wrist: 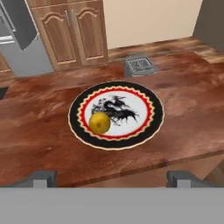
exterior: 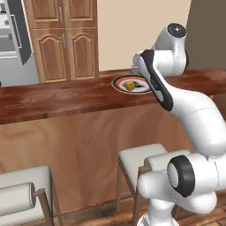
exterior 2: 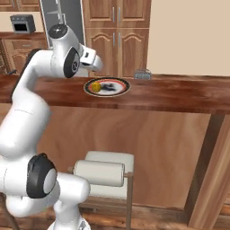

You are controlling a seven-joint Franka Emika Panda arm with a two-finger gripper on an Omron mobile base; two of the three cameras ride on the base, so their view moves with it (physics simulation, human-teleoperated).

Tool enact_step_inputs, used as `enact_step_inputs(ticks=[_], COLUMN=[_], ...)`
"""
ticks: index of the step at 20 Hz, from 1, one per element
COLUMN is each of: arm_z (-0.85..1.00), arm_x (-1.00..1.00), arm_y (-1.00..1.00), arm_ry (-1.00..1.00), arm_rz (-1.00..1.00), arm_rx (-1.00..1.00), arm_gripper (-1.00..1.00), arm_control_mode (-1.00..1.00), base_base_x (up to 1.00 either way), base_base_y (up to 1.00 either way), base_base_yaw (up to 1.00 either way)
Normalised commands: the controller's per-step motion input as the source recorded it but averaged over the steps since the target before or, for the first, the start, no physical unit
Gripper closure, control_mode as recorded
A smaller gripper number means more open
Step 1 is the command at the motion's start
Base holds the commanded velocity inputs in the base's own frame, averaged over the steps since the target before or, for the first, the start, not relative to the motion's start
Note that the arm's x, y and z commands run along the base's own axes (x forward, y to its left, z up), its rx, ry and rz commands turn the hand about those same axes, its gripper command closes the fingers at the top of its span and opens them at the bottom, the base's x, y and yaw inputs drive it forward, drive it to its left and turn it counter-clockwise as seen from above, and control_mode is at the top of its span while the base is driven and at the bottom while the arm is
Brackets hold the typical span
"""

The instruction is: Take the cheese, chicken drumstick, and lemon from the fridge and place them on the plate on the dining counter to create an appetizer plate.

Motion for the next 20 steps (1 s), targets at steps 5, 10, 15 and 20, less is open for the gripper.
enact_step_inputs(ticks=[5, 10, 15, 20], arm_z=[-0.05, -0.15, 0.00, 0.00], arm_x=[-1.00, -0.92, -0.57, 0.00], arm_y=[0.00, 0.00, 0.00, 0.00], arm_ry=[0.05, 0.16, 0.00, 0.00], arm_rz=[-0.01, 0.00, 0.00, 0.00], arm_rx=[0.00, 0.00, 0.00, 0.00], arm_gripper=[-1.00, -1.00, -1.00, -1.00], arm_control_mode=[-1.00, -1.00, -1.00, 1.00], base_base_x=[0.00, 0.00, 0.00, -0.67], base_base_y=[0.00, 0.00, 0.00, -0.50], base_base_yaw=[0.00, 0.00, 0.00, -0.09])
